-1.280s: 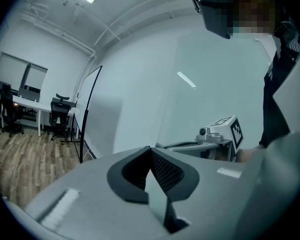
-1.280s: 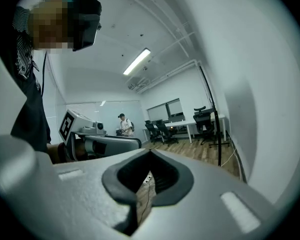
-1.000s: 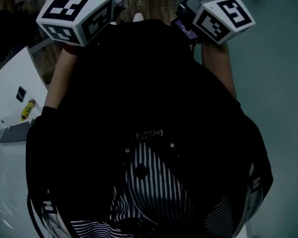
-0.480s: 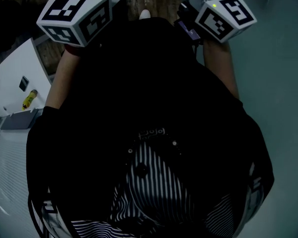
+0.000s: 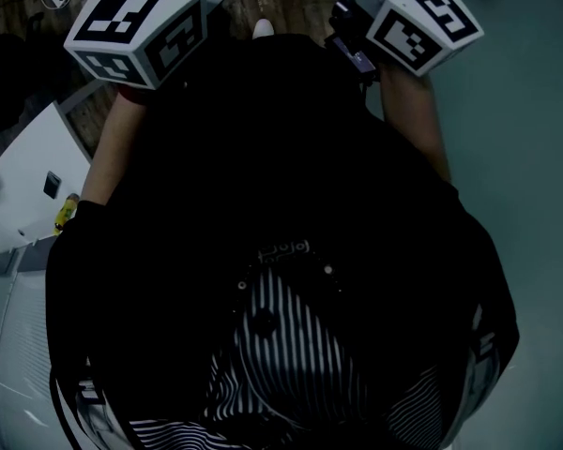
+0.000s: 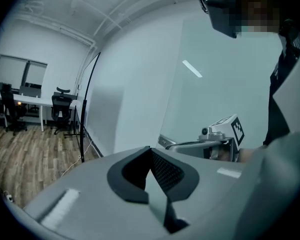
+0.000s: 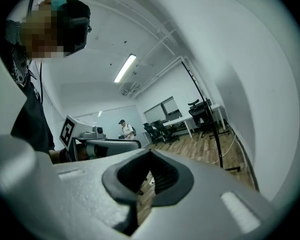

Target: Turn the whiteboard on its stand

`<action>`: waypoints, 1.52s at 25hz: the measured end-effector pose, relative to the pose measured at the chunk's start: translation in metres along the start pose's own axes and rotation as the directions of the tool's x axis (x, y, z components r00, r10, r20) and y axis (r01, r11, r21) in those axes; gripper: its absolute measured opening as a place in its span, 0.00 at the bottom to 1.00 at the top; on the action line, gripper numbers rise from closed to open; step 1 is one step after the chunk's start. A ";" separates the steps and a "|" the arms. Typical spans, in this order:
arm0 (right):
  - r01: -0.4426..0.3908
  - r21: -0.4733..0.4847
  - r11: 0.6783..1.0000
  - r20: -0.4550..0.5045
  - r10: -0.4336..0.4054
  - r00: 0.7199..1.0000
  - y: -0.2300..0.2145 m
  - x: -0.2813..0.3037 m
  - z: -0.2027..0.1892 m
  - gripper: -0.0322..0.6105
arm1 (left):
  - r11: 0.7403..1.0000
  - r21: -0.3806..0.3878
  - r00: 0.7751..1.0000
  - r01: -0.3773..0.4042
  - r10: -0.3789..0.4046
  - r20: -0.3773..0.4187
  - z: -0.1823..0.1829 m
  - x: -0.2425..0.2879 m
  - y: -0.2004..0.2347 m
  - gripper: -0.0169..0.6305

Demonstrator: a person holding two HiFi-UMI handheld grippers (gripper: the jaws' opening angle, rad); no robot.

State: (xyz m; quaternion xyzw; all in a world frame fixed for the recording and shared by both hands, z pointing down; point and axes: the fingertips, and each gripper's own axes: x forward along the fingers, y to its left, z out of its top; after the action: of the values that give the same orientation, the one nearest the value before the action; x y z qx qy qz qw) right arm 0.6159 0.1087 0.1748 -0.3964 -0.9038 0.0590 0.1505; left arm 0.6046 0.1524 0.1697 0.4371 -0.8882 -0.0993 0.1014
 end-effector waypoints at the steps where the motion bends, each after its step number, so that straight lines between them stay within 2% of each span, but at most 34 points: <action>1: 0.004 -0.005 1.000 0.001 -0.004 1.000 -0.002 -0.001 0.001 0.05 | 1.000 0.010 1.000 0.005 -0.005 0.003 0.002 0.001 0.000 0.03; 9: 0.049 -0.017 0.999 -0.020 -0.049 0.999 -0.030 0.002 -0.019 0.05 | 0.999 0.012 0.999 0.038 -0.038 -0.003 -0.020 0.021 0.010 0.03; 11: 0.060 -0.005 0.998 -0.030 -0.060 0.998 -0.051 0.012 -0.025 0.05 | 0.999 0.011 0.999 0.044 -0.044 0.010 -0.022 0.037 0.023 0.03; 13: 0.053 0.012 0.998 -0.045 -0.053 0.998 -0.107 0.048 -0.018 0.05 | 0.999 0.016 0.999 0.038 -0.038 0.024 -0.012 0.085 0.067 0.03; 14: 0.034 0.029 0.999 -0.058 -0.032 0.998 -0.151 0.079 -0.012 0.05 | 1.000 0.012 1.000 0.018 -0.018 0.019 -0.007 0.123 0.105 0.03; 17: -0.078 0.103 0.992 -0.131 0.091 0.987 -0.305 0.194 0.007 0.05 | 0.992 -0.054 0.994 -0.111 0.109 -0.025 0.003 0.252 0.245 0.03; 19: -0.111 0.112 0.988 -0.147 0.127 0.981 -0.362 0.231 0.016 0.05 | 0.987 -0.069 0.989 -0.146 0.144 -0.028 0.006 0.300 0.290 0.03; 23: -0.076 0.090 0.993 -0.123 0.087 0.989 -0.342 0.204 0.012 0.05 | 0.995 -0.039 0.995 -0.095 0.094 -0.018 0.000 0.284 0.256 0.03; 27: -0.107 0.128 0.986 -0.149 0.126 0.981 -0.385 0.238 0.027 0.05 | 0.990 -0.060 0.992 -0.126 0.125 -0.025 0.016 0.323 0.298 0.03; 30: -0.119 0.190 0.975 -0.125 0.144 0.982 -0.407 0.245 0.037 0.05 | 0.994 -0.037 0.994 -0.106 0.105 -0.007 0.027 0.343 0.304 0.03; 32: -0.106 0.206 0.973 -0.118 0.133 0.984 -0.405 0.243 0.038 0.05 | 0.996 -0.014 0.996 -0.088 0.088 -0.012 0.028 0.340 0.298 0.03; 35: -0.090 0.213 0.973 -0.112 0.116 0.987 -0.392 0.233 0.037 0.05 | 0.997 -0.020 0.997 -0.071 0.070 -0.027 0.027 0.328 0.286 0.03; 38: -0.067 0.179 0.982 -0.119 0.089 0.989 -0.392 0.228 0.030 0.05 | 0.998 -0.014 0.997 -0.065 0.064 -0.037 0.019 0.324 0.283 0.03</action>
State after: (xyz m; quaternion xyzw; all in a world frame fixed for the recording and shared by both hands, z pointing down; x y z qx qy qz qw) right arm 0.1864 0.0100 0.2863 -0.4198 -0.8675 0.1184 0.2391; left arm 0.1918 0.0648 0.2571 0.4091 -0.8991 -0.0946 0.1239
